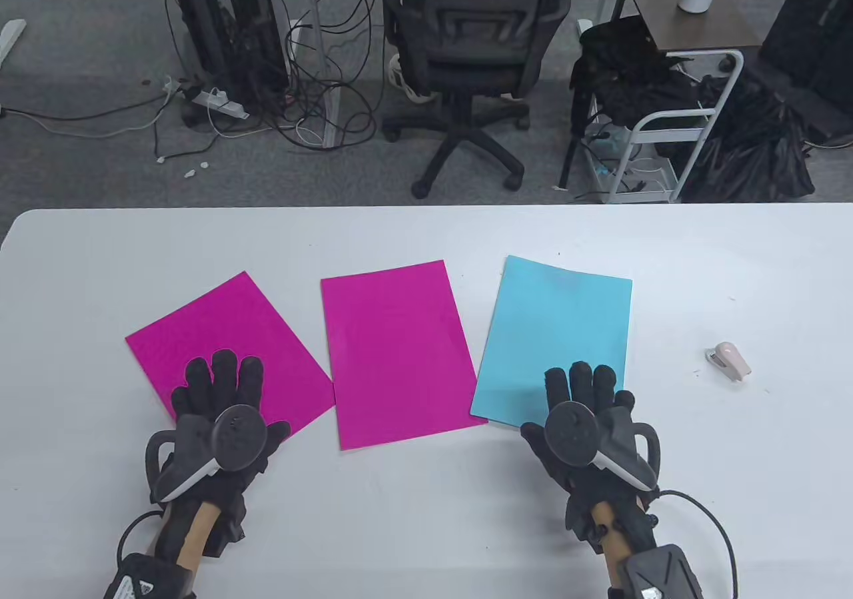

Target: Push down lever to staple documents

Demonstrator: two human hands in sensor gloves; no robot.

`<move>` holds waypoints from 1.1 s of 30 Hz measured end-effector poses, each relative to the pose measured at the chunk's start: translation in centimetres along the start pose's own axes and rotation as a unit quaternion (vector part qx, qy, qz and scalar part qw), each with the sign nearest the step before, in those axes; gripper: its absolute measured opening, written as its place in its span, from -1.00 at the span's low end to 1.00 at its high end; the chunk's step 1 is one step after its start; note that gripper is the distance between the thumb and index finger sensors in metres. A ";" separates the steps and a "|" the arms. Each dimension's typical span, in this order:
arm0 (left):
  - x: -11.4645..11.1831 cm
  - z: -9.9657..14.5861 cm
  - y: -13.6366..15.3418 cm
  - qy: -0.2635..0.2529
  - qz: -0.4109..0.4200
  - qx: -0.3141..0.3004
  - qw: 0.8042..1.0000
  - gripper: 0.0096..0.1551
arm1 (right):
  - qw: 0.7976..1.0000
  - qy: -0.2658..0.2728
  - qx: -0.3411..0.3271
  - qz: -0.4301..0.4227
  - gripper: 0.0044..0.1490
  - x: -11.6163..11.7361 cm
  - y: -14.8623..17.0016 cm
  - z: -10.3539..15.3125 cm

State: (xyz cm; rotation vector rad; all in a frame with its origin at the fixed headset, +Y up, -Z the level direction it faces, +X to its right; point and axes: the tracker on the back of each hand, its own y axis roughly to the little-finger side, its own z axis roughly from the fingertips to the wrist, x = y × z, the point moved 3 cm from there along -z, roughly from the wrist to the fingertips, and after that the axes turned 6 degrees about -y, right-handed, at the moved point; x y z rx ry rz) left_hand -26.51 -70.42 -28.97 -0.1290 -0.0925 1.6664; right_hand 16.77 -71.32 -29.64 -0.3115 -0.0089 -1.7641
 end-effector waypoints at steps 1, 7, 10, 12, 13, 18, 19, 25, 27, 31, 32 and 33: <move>-0.1 0.0 -0.1 0.003 0.001 0.000 1.000 0.15 | 1.000 -0.001 0.000 -0.002 0.11 0.0 0.2 0.0; -0.1 0.2 -0.2 -0.002 -0.007 0.001 1.000 0.14 | 1.000 0.004 -0.004 -0.004 0.11 -0.1 0.2 0.1; 0.0 0.2 -0.1 -0.005 -0.007 0.002 1.000 0.14 | 1.000 0.006 -0.006 -0.003 0.10 -0.2 0.0 0.1; -0.1 0.2 0.0 -0.002 -0.006 0.003 1.000 0.14 | 1.000 0.007 -0.008 -0.003 0.10 -0.2 -0.1 0.1; -0.1 0.2 0.0 0.000 -0.008 0.004 1.000 0.14 | 1.000 0.007 -0.009 -0.002 0.10 -0.1 -0.1 0.1; -0.2 0.2 0.0 0.002 -0.010 0.005 1.000 0.13 | 1.000 0.007 -0.013 -0.003 0.10 -0.1 -0.2 0.1; -0.2 0.1 0.0 0.002 -0.010 0.005 1.000 0.13 | 1.000 0.008 -0.013 -0.004 0.10 -0.1 -0.2 0.1; -0.2 0.1 0.1 0.001 -0.009 0.011 1.000 0.11 | 1.000 0.008 -0.014 -0.004 0.10 0.0 -0.3 0.1; -0.2 0.1 0.2 -0.005 -0.003 0.014 1.000 0.10 | 1.000 0.008 -0.014 -0.006 0.10 0.0 -0.2 0.1; -0.2 -0.3 0.6 -0.006 0.015 0.026 1.000 0.08 | 1.000 0.008 -0.016 -0.010 0.10 -0.1 -0.1 0.1; -0.3 -0.4 0.7 -0.003 0.017 0.030 0.999 0.08 | 1.000 0.008 -0.016 -0.012 0.10 -0.1 -0.1 0.0; -0.3 -0.4 0.8 -0.004 0.018 0.033 0.999 0.07 | 1.000 0.007 -0.016 -0.013 0.10 -0.1 -0.1 0.0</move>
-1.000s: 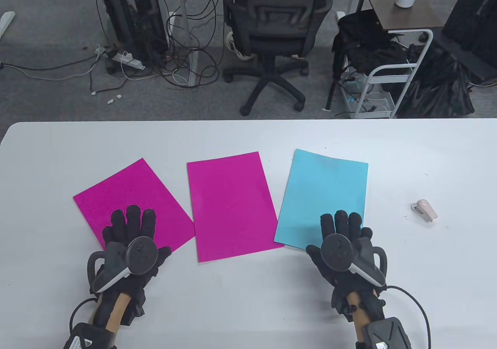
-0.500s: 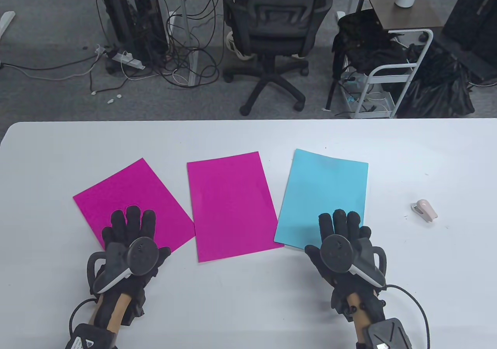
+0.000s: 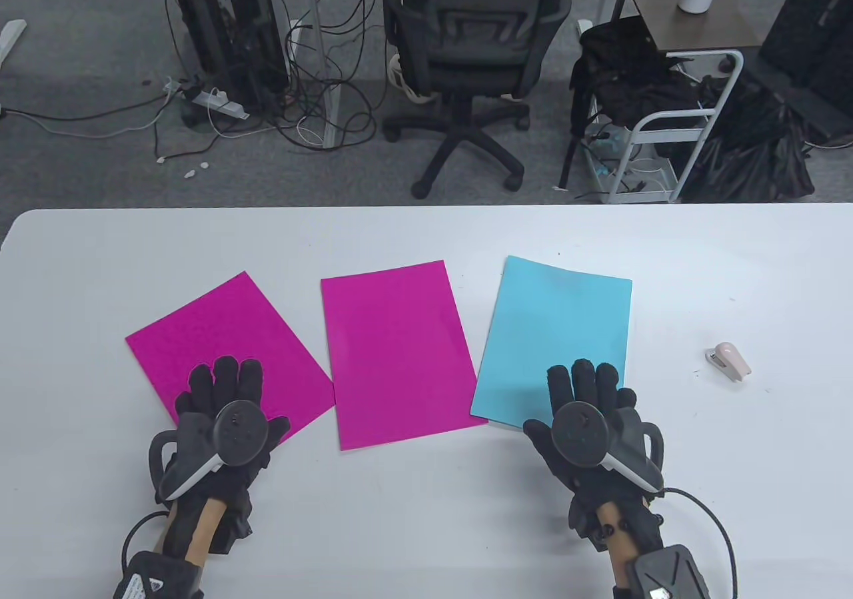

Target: Push down lever to staple documents

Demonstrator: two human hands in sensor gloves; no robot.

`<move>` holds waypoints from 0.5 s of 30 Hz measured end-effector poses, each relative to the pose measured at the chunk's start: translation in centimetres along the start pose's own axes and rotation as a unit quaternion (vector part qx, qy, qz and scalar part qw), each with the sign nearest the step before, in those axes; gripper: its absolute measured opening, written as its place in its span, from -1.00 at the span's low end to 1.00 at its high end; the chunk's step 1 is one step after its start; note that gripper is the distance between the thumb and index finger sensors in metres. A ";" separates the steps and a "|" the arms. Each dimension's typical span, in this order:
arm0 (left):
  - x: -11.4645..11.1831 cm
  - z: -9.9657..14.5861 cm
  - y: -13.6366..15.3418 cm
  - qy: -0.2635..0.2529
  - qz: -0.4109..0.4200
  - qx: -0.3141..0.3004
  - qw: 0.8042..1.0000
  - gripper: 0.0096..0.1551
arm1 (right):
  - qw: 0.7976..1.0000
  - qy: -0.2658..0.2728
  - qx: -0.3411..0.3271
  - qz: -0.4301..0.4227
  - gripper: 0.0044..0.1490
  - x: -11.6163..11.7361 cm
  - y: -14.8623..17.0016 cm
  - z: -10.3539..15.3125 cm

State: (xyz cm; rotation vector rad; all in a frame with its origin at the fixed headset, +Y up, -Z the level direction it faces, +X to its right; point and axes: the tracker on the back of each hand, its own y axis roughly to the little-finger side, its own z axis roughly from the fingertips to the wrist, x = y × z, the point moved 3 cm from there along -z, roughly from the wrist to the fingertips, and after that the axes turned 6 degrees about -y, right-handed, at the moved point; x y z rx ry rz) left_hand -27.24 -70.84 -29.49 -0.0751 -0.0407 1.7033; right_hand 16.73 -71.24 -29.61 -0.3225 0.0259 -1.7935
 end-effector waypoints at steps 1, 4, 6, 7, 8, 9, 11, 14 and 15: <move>0.0 -0.1 0.1 -0.002 -0.002 0.004 1.000 0.07 | 1.000 0.000 0.000 -0.002 0.10 0.0 0.0 0.0; -0.1 -0.3 0.2 0.000 -0.003 0.010 1.000 0.06 | 1.000 0.000 -0.001 -0.005 0.10 -0.1 0.1 -0.1; -0.1 -0.5 0.3 0.004 0.002 0.014 1.000 0.06 | 1.000 -0.001 -0.003 -0.008 0.10 -0.1 0.1 -0.1; -0.1 -0.6 0.4 0.008 0.008 0.017 1.000 0.06 | 1.000 -0.001 -0.003 -0.009 0.10 -0.1 0.2 -0.1; -0.1 -0.8 0.5 0.011 0.016 0.022 1.000 0.06 | 1.000 -0.002 -0.004 -0.010 0.10 -0.1 0.2 -0.1; 0.0 -1.0 0.6 0.010 0.023 0.027 0.999 0.06 | 1.000 -0.002 -0.004 -0.012 0.10 -0.2 0.3 -0.1; 0.1 -1.5 0.9 0.007 0.030 0.038 0.999 0.05 | 1.000 -0.001 -0.005 -0.015 0.10 -0.3 0.4 -0.1; -0.1 -2.3 1.5 0.031 0.043 0.060 0.997 0.03 | 1.000 -0.001 -0.004 -0.020 0.09 -0.3 0.6 -0.2; -0.2 -2.6 1.8 0.033 0.047 0.071 0.996 0.03 | 1.000 -0.001 -0.004 -0.022 0.09 -0.3 0.7 -0.2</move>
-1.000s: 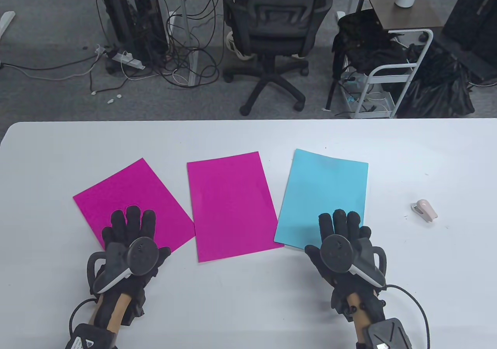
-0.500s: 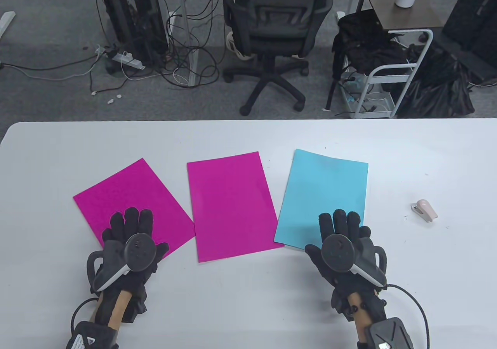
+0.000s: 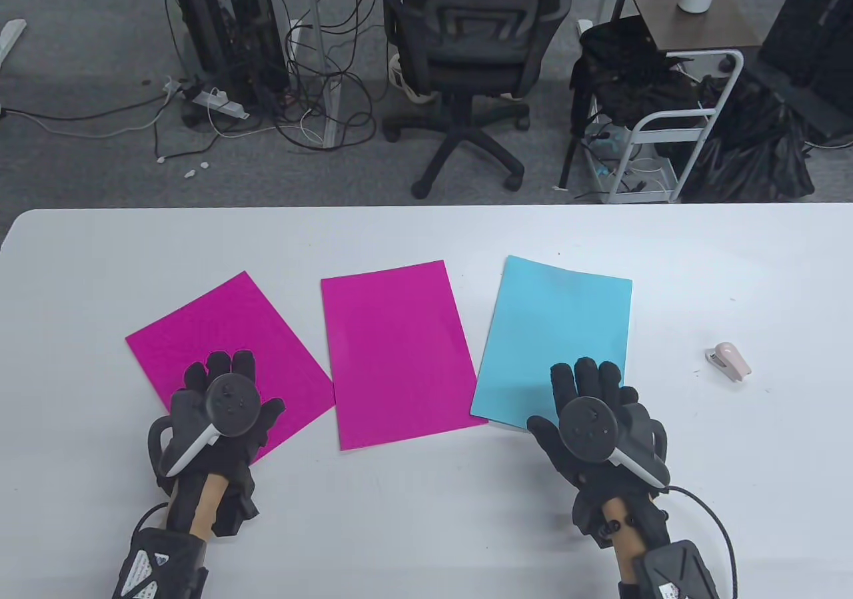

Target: Push down lever to staple documents

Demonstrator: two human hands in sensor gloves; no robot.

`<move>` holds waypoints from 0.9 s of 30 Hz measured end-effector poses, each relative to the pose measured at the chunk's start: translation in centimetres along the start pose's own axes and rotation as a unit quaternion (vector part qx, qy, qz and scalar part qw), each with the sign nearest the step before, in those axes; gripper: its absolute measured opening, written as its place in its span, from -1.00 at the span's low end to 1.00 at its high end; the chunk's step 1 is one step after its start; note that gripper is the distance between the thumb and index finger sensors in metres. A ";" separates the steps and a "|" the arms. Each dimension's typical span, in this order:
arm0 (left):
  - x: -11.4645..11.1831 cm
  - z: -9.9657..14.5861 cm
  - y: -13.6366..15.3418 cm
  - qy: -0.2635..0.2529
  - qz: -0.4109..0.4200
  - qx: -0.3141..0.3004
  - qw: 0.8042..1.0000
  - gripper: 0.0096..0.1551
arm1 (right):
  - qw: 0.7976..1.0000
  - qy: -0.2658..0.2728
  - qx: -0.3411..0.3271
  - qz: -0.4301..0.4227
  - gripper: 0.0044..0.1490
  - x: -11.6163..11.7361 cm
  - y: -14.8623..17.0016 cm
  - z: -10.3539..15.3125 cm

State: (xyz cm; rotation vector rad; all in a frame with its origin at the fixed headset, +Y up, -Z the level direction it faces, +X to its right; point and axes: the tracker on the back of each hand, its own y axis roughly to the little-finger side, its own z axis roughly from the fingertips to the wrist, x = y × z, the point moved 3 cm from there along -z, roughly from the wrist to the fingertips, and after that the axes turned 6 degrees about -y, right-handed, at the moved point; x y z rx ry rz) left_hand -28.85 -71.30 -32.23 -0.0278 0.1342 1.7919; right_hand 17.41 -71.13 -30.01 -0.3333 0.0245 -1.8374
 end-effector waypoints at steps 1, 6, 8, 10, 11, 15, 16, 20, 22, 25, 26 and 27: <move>0.1 -0.3 0.3 0.003 0.004 0.010 1.000 0.02 | 1.000 0.000 0.001 -0.001 0.09 0.0 0.0 0.0; 1.4 -2.2 2.8 -0.001 0.035 0.100 0.994 0.02 | 1.000 -0.003 0.006 -0.002 0.09 0.1 0.5 -0.1; 2.0 -2.9 4.2 0.004 0.052 0.151 0.987 0.03 | 1.000 -0.002 0.009 -0.004 0.09 0.1 0.7 -0.2; 2.6 -3.6 5.8 0.002 0.055 0.192 0.980 0.03 | 1.000 -0.004 0.013 -0.005 0.09 0.1 0.9 -0.4; 2.8 -3.8 6.4 0.003 0.053 0.209 0.976 0.03 | 1.000 -0.005 0.014 -0.005 0.09 0.2 1.0 -0.4; 2.8 -4.6 8.8 0.011 0.063 0.289 0.955 0.04 | 1.000 -0.007 0.018 -0.007 0.09 0.3 1.3 -0.6; 2.5 -4.8 9.5 0.018 0.065 0.308 0.949 0.04 | 1.000 -0.007 0.019 -0.007 0.09 0.3 1.3 -0.6; 1.3 -5.5 11.2 0.031 0.063 0.355 0.932 0.05 | 1.000 -0.010 0.022 -0.006 0.09 0.4 1.4 -0.8; 0.6 -5.7 11.8 0.043 0.056 0.372 0.925 0.05 | 1.000 -0.012 0.022 -0.005 0.09 0.4 1.4 -0.8; -1.0 -6.2 12.4 0.077 0.049 0.386 0.918 0.09 | 1.000 -0.013 0.024 -0.005 0.09 0.3 1.4 -0.8; -1.2 -6.3 12.4 0.077 0.050 0.385 0.918 0.09 | 1.000 -0.014 0.025 -0.005 0.09 0.3 1.4 -0.8; -1.6 -6.5 12.3 0.073 0.047 0.386 0.919 0.09 | 1.000 -0.015 0.026 -0.004 0.09 0.4 1.4 -0.9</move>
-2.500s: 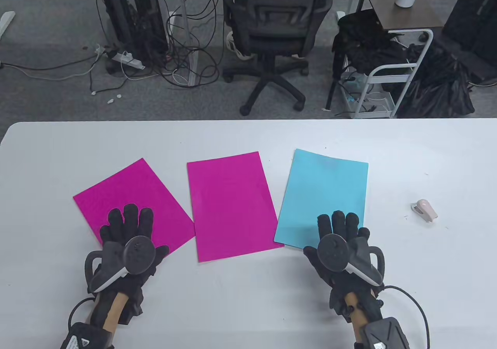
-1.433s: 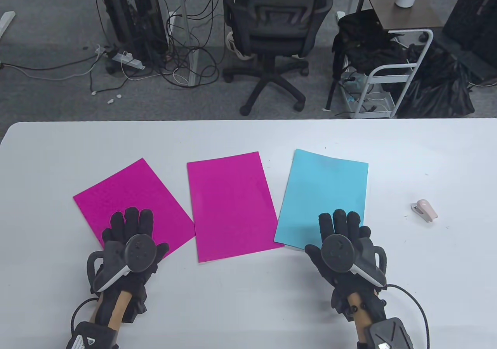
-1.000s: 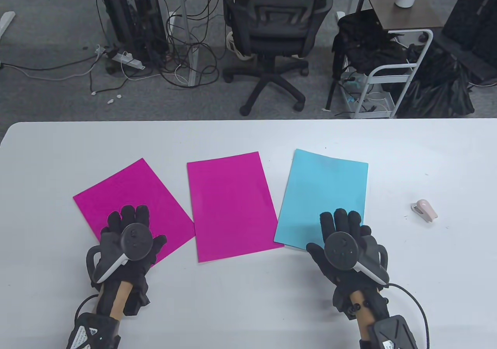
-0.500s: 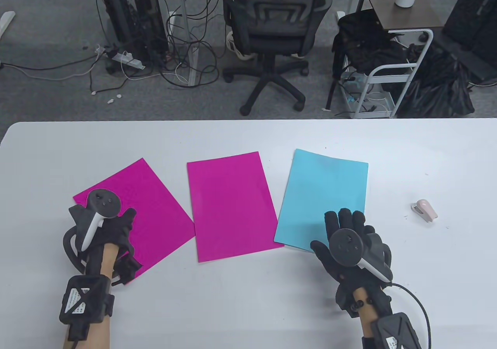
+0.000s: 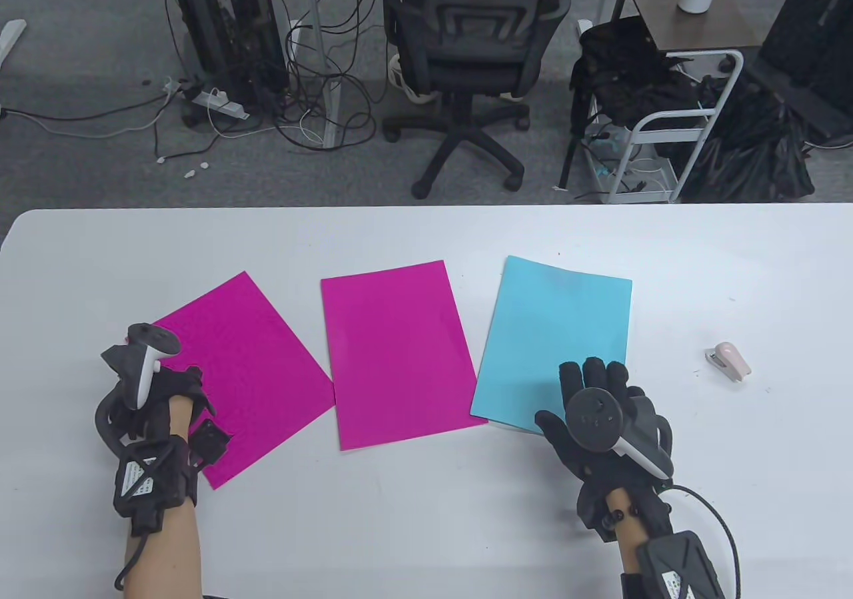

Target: Push down lever to staple documents

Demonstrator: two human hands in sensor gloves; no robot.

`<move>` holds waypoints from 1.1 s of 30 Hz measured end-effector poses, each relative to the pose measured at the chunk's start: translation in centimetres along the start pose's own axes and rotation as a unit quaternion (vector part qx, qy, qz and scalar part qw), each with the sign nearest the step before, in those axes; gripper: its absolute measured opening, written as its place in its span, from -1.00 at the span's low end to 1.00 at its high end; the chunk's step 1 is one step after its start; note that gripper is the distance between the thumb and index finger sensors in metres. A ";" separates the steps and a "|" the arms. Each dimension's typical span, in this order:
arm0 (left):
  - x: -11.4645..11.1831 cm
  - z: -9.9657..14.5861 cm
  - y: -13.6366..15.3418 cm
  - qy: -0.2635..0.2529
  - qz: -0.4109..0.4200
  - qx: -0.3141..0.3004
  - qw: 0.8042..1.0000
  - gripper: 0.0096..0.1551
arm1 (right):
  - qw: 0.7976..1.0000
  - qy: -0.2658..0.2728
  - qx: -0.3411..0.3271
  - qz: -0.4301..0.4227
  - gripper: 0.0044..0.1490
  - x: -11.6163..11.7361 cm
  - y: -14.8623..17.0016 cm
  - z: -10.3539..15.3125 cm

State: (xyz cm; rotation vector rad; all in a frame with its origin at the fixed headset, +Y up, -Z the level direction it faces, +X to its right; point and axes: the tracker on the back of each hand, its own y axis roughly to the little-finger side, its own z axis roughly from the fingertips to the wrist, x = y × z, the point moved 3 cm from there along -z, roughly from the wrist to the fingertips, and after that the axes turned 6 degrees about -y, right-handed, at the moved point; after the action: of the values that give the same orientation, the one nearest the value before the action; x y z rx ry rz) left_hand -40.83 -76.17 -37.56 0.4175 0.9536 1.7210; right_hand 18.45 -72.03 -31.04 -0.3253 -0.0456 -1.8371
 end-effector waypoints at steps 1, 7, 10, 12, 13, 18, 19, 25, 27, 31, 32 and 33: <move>-0.2 -0.1 -0.1 -0.004 -0.004 0.002 1.000 0.09 | 1.000 -0.001 0.001 0.001 0.09 0.0 0.0 -0.1; -1.2 0.1 -1.3 -0.011 -0.050 0.001 0.999 0.12 | 1.000 -0.008 0.007 0.003 0.09 0.3 0.1 -0.3; -1.4 0.2 -1.6 -0.010 -0.039 -0.005 0.999 0.08 | 1.000 -0.010 0.010 0.004 0.09 0.4 0.2 -0.4; -1.5 0.3 -1.7 -0.016 -0.037 -0.010 0.999 0.07 | 1.000 -0.012 0.010 0.004 0.09 0.4 0.2 -0.4; -1.5 0.4 -1.8 -0.013 -0.038 -0.012 0.999 0.07 | 1.000 -0.013 0.010 0.003 0.09 0.4 0.2 -0.4; -1.5 0.4 -1.9 -0.023 -0.031 -0.022 0.999 0.05 | 1.000 -0.016 0.013 0.004 0.09 0.5 0.2 -0.5; -1.5 0.4 -1.9 -0.024 -0.029 -0.023 0.999 0.05 | 1.000 -0.016 0.013 0.004 0.09 0.5 0.2 -0.5; -1.6 0.1 -2.1 -0.040 -0.024 -0.033 0.998 0.03 | 0.999 -0.026 0.020 -0.004 0.09 0.6 0.6 -1.1; -1.6 0.1 -2.1 -0.044 -0.023 -0.035 0.998 0.02 | 0.999 -0.028 0.024 -0.010 0.09 0.6 0.9 -1.4; -1.6 0.1 -2.2 -0.053 -0.018 -0.041 0.998 0.02 | 0.999 -0.027 0.042 -0.009 0.09 0.4 1.6 -2.3; -1.6 0.0 -2.2 -0.056 -0.016 -0.042 0.997 0.02 | 0.999 -0.028 0.046 -0.002 0.09 0.3 1.9 -2.5; -1.6 0.0 -2.2 -0.061 -0.012 -0.043 0.997 0.02 | 0.998 -0.029 0.052 0.004 0.09 0.2 2.1 -2.8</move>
State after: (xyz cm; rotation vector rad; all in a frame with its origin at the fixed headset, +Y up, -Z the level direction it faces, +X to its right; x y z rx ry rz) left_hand -38.80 -77.40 -38.98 0.4462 0.7905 1.6883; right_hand 19.85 -73.41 -33.92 -0.3065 -0.1792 -1.8099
